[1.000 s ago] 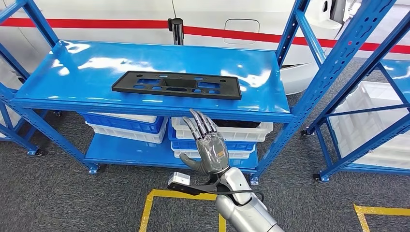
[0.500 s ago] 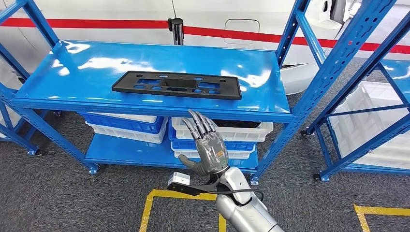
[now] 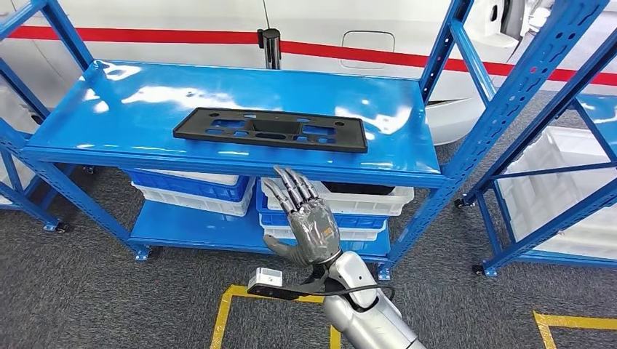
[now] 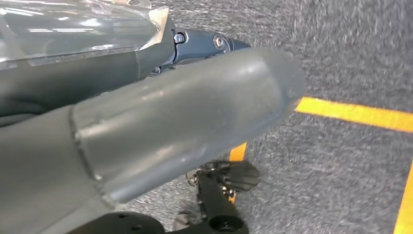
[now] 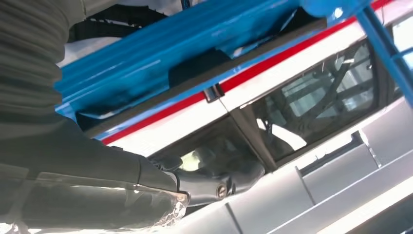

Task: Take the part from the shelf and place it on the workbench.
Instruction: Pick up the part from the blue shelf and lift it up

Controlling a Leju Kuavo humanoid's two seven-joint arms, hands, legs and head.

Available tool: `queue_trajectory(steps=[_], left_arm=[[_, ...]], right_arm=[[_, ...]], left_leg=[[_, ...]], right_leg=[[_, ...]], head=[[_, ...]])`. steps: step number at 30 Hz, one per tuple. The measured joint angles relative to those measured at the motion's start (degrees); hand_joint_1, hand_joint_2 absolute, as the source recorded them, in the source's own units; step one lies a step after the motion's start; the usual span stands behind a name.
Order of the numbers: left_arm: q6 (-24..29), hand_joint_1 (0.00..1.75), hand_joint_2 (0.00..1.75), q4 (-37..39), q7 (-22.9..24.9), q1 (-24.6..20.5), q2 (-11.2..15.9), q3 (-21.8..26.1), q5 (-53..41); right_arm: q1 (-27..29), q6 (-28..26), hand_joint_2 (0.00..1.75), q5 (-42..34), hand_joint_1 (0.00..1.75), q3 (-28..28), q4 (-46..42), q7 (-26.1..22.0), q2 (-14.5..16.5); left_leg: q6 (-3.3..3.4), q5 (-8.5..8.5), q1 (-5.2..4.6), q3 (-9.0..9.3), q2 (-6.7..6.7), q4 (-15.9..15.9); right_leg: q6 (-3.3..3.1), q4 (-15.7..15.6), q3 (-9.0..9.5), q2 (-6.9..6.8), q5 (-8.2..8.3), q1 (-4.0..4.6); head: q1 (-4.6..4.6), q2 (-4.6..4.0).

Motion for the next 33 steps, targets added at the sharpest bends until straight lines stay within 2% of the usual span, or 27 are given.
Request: queue_trajectory(steps=[1, 3, 5, 11, 12, 13, 14, 15, 16, 17, 18, 19, 20, 21, 22, 24, 26, 27, 29, 31, 32, 33], left_arm=[[0.01, 0.00, 0.00, 0.00, -0.10, -0.01, -0.03, 0.01, 0.02], [0.02, 0.00, 0.00, 0.00, -0.32, 0.01, -0.08, 0.03, 0.04], [0.02, 0.00, 0.00, 0.00, -0.45, 0.01, -0.11, 0.03, 0.04], [0.03, 0.00, 0.00, 0.00, -0.48, 0.01, -0.12, 0.03, 0.04], [0.04, 0.00, 0.00, 0.00, -0.54, 0.01, -0.15, 0.04, 0.05], [0.06, 0.00, 0.00, 0.00, -0.69, 0.01, -0.20, 0.05, 0.07], [0.15, 0.00, 0.00, 0.01, -0.87, 0.00, -0.20, 0.10, 0.09], [0.31, 0.00, 0.00, 0.01, -1.05, 0.00, -0.21, 0.15, 0.08], [0.48, 0.00, 0.00, 0.02, -1.19, 0.00, -0.20, 0.22, 0.06], [0.65, 0.00, 0.00, 0.02, -1.23, 0.00, -0.19, 0.29, 0.02], [0.74, 0.00, 0.00, 0.02, -1.22, 0.04, -0.21, 0.35, -0.02], [0.76, 0.00, 0.00, 0.02, -1.16, 0.06, -0.21, 0.41, -0.06], [0.76, 0.00, 0.00, 0.02, -1.08, 0.08, -0.20, 0.44, -0.10], [0.76, 0.00, 0.00, 0.03, -0.92, 0.09, -0.15, 0.45, -0.16], [0.78, 0.00, 0.00, 0.03, -0.75, 0.03, -0.11, 0.45, -0.25], [0.83, 0.00, 0.00, 0.04, -0.47, -0.06, -0.05, 0.45, -0.37], [0.89, 0.00, 0.00, 0.03, -0.39, -0.06, -0.07, 0.45, -0.42], [0.92, 0.00, 0.00, 0.03, -0.37, -0.05, -0.07, 0.46, -0.42], [1.01, 0.00, 0.00, 0.02, -0.23, -0.06, -0.08, 0.46, -0.50], [1.08, 0.00, 0.00, 0.02, -0.04, -0.06, -0.11, 0.47, -0.61], [1.07, 0.00, 0.00, 0.02, 0.03, -0.04, -0.15, 0.47, -0.64], [1.07, 0.00, 0.00, 0.02, 0.07, -0.02, -0.20, 0.47, -0.66]], right_arm=[[0.25, 0.01, 1.75, -0.03, 0.00, 0.01, 0.00, -0.02, -0.13], [0.54, 0.01, 1.75, -0.14, 0.00, 0.01, 0.00, -0.11, -0.28], [0.58, 0.01, 1.75, -0.21, 0.00, 0.01, 0.00, -0.17, -0.32], [0.57, 0.01, 1.75, -0.23, 0.00, 0.01, 0.00, -0.21, -0.32], [0.57, 0.03, 1.75, -0.27, 0.00, 0.01, 0.00, -0.27, -0.32], [0.56, 0.07, 1.75, -0.38, 0.00, 0.01, 0.00, -0.43, -0.34], [0.52, 0.21, 1.75, -0.52, 0.00, 0.04, 0.01, -0.65, -0.34], [0.50, 0.36, 1.75, -0.68, 0.00, 0.09, 0.01, -0.94, -0.35], [0.45, 0.50, 1.75, -0.86, 0.00, 0.19, 0.02, -1.25, -0.33], [0.35, 0.61, 1.75, -0.96, 0.00, 0.33, 0.02, -1.47, -0.28], [0.30, 0.62, 1.75, -1.02, 0.00, 0.48, 0.02, -1.62, -0.23], [0.22, 0.63, 1.75, -1.10, 0.00, 0.60, 0.02, -1.73, -0.18], [0.16, 0.64, 1.75, -1.17, 0.00, 0.67, 0.02, -1.78, -0.11], [0.13, 0.64, 1.75, -1.30, 0.00, 0.70, 0.02, -1.80, -0.08], [0.07, 0.64, 1.75, -1.44, 0.00, 0.70, 0.02, -1.83, -0.03], [-0.04, 0.64, 1.75, -1.61, 0.00, 0.72, 0.02, -1.85, 0.04], [-0.12, 0.64, 1.75, -1.64, 0.00, 0.73, 0.00, -1.86, 0.15], [-0.18, 0.63, 1.75, -1.68, 0.00, 0.73, -0.01, -1.90, 0.19], [-0.20, 0.60, 1.75, -1.81, 0.00, 0.74, 0.01, -2.02, 0.14], [0.02, 0.58, 1.75, -1.96, 0.00, 0.75, 0.08, -2.20, -0.02], [0.15, 0.57, 1.75, -2.01, 0.00, 0.75, 0.11, -2.28, -0.11], [0.23, 0.56, 1.75, -2.04, 0.00, 0.75, 0.13, -2.37, -0.19]], left_leg=[[-0.06, -0.06, 0.02, 0.01, -0.20, 0.02], [-0.25, -0.17, 0.10, 0.05, -0.54, 0.07], [-0.34, -0.22, 0.15, 0.08, -0.66, 0.09], [-0.36, -0.23, 0.16, 0.08, -0.68, 0.09], [-0.41, -0.26, 0.20, 0.11, -0.72, 0.10], [-0.58, -0.34, 0.30, 0.18, -0.82, 0.15], [-1.10, -0.64, 0.34, 0.24, -1.00, 0.43], [-1.73, -0.97, 0.38, 0.30, -1.16, 0.68], [-2.50, -1.30, 0.56, 0.35, -1.28, 0.89], [-3.18, -2.69, 0.68, -0.71, -1.01, 3.28], [-3.37, -4.13, 0.82, -3.26, -0.66, 7.70], [-3.04, -3.55, 0.79, -4.51, -0.30, 8.98], [-2.37, -3.00, 0.49, -5.42, 0.11, 9.71], [-1.67, -1.42, 0.10, -5.20, 0.27, 7.99], [-1.12, 0.40, -0.31, -3.49, 0.42, 4.03], [-0.92, 0.02, -0.83, -3.03, 0.48, 2.93], [-0.66, 0.19, -0.72, -2.46, 0.27, 2.04], [-0.47, 0.31, -0.59, -1.99, 0.22, 1.48], [-0.10, 0.32, -0.50, -1.20, 0.14, 0.83], [0.12, 0.02, -0.53, -0.93, -0.04, 0.81], [0.11, -0.14, -0.54, -0.79, -0.17, 0.82], [0.03, -0.32, -0.54, -0.60, -0.34, 0.83]], right_leg=[[0.23, 2.53, -1.67, 0.11, -0.47, -0.10], [0.93, 3.43, -2.78, 0.19, 0.17, -0.31], [1.23, 2.60, -2.58, 0.19, 0.79, -0.42], [1.29, 2.34, -2.48, 0.19, 0.95, -0.44], [1.43, 1.67, -2.21, 0.19, 1.31, -0.49], [1.81, -0.52, -1.25, 0.19, 2.39, -0.65], [2.15, -4.09, 0.33, 0.21, 3.88, -0.76], [2.09, -7.59, 1.94, 0.27, 5.35, -0.86], [1.57, -10.54, 3.34, 0.34, 6.57, -0.92], [0.53, -11.99, 4.16, 0.39, 6.99, -0.77], [-0.73, -11.96, 4.50, 0.39, 6.76, -0.44], [-1.66, -11.95, 5.12, 0.37, 6.31, -0.03], [-2.19, -12.01, 5.76, 0.35, 5.77, 0.35], [-2.35, -12.01, 6.30, 0.34, 5.27, 0.86], [-2.24, -12.05, 6.65, 0.35, 4.92, 1.02], [-1.67, -12.25, 6.74, 0.27, 4.62, 1.12], [-1.13, -12.10, 6.69, 0.14, 4.25, 1.06], [-1.01, -11.03, 6.23, 0.14, 3.71, 1.08], [-1.08, -5.29, 3.26, 0.24, 1.54, 0.94], [-0.96, 1.96, -1.33, 0.31, -0.39, 0.81], [-0.60, 3.51, -2.76, 0.31, -0.27, 0.74], [-0.08, 2.73, -3.03, 0.31, 0.83, 0.63]], head=[[-0.01, 0.00], [0.01, 0.00], [0.02, 0.00], [0.01, 0.00], [0.00, 0.00], [0.00, 0.00], [0.01, 0.00], [-0.01, 0.00], [-0.03, 0.00], [-0.05, 0.00], [-0.08, 0.00], [-0.09, 0.00], [-0.07, 0.00], [-0.05, 0.00], [-0.05, 0.00], [-0.05, 0.00], [-0.03, 0.00], [0.00, 0.00], [0.05, 0.00], [0.04, 0.00], [0.04, 0.00], [0.03, 0.00]])
